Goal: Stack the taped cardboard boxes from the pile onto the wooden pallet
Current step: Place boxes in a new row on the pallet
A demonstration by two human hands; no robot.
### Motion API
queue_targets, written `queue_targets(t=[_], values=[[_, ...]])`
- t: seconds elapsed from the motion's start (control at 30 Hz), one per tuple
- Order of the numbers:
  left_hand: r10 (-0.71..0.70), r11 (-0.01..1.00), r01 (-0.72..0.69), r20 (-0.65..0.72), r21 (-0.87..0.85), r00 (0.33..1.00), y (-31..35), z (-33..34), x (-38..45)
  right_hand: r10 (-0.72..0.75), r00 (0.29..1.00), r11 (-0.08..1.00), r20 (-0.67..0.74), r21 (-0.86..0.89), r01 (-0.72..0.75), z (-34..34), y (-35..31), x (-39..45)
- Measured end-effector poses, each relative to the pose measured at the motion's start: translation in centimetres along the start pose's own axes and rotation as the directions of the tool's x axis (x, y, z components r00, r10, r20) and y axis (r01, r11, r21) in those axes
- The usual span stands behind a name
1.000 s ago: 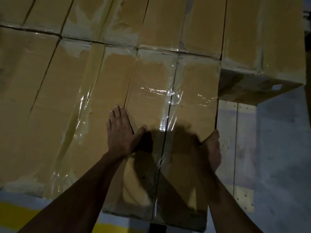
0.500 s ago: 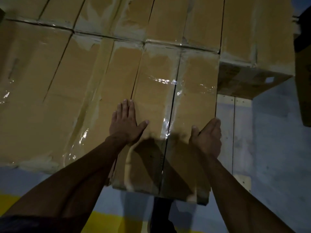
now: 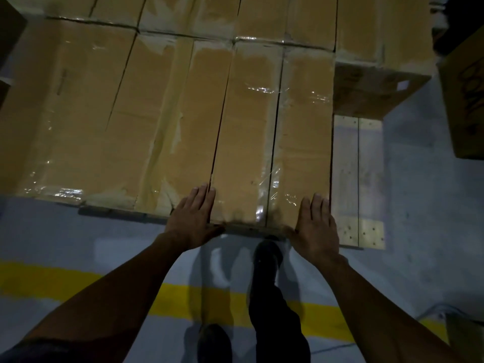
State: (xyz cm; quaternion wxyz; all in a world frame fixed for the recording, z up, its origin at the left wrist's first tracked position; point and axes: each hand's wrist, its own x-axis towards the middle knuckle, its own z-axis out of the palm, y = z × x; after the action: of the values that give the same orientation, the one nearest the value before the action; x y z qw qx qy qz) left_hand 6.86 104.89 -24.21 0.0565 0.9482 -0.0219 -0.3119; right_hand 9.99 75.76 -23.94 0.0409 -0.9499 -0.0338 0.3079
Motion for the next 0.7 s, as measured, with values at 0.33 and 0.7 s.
queue_targets(t=[0.33,0.7], values=[[0.14,0.976,-0.103,-0.187,0.194,0.972,-1.8,0.6,0.3,-0.034,0.997,0.997,-0.072,-0.071,0.029,0.7,-0.2,-0.3],[0.031,0.994,-0.018,-0.125,0.107,0.992,0.7,-0.6,0.0,-0.002,0.998,1.0,0.064,-0.006,0.002,-1.3,-0.7,-0.4]])
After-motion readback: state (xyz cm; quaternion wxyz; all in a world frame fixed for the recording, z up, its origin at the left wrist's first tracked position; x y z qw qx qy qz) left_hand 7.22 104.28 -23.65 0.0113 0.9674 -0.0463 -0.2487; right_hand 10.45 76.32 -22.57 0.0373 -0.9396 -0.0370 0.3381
